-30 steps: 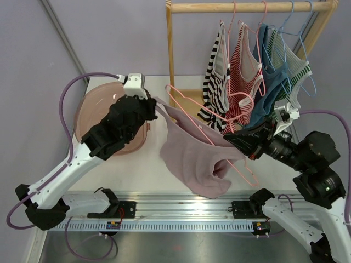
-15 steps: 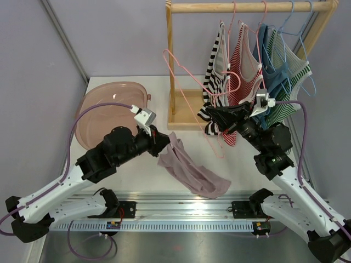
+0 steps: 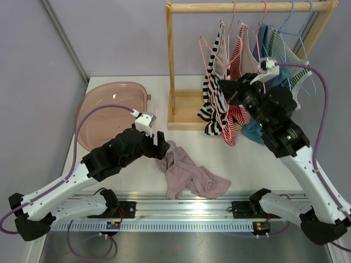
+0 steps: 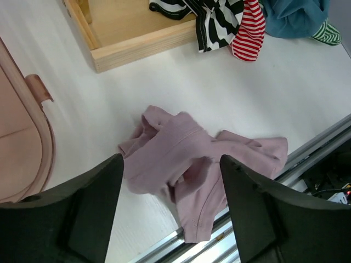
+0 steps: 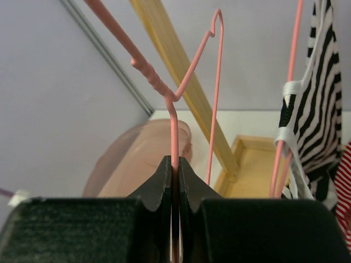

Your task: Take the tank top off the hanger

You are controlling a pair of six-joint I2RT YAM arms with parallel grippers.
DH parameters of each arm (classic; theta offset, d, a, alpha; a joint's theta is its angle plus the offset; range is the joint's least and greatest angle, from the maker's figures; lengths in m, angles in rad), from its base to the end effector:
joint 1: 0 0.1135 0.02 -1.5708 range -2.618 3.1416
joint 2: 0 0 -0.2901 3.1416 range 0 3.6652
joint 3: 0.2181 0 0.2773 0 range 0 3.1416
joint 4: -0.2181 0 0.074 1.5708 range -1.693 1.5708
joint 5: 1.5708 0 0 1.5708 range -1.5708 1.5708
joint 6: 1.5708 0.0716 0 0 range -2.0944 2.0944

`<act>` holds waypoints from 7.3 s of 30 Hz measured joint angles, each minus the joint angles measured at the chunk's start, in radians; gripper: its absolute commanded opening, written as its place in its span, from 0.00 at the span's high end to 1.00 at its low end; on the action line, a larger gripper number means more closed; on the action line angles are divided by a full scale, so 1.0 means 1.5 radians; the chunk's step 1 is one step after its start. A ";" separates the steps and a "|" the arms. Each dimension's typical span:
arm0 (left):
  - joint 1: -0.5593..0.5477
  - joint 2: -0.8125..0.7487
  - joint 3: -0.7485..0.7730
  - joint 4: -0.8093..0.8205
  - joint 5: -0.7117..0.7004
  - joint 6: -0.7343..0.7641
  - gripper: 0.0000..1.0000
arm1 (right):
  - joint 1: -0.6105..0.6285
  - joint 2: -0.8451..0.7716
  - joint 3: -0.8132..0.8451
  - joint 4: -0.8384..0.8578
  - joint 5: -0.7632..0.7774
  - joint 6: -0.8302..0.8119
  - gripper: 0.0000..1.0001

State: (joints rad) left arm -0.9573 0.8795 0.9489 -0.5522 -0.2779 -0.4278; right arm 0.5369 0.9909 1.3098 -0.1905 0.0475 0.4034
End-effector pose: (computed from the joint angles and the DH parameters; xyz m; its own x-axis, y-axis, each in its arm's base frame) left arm 0.1470 -0.1747 0.3493 -0.5114 0.0333 -0.8587 0.4773 0.8420 -0.2516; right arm 0.2111 0.1217 0.5167 -0.0835 0.4066 -0.9098 -0.4759 0.7859 0.3949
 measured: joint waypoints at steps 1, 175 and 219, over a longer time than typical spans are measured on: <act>0.000 -0.004 0.002 -0.003 0.001 0.000 0.09 | 0.000 0.025 0.027 -0.022 0.011 -0.006 1.00; 0.585 -0.097 -0.032 -0.067 0.288 0.113 0.01 | -0.081 0.531 0.689 -0.432 0.229 -0.226 0.67; 0.573 -0.097 -0.039 -0.056 0.310 0.118 0.01 | -0.094 0.592 0.798 -0.463 0.176 -0.215 1.00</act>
State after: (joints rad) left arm -0.0975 0.7338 0.8898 -0.6369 0.1864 -0.2504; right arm 0.3954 1.8790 2.5072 -0.8845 0.3111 0.0803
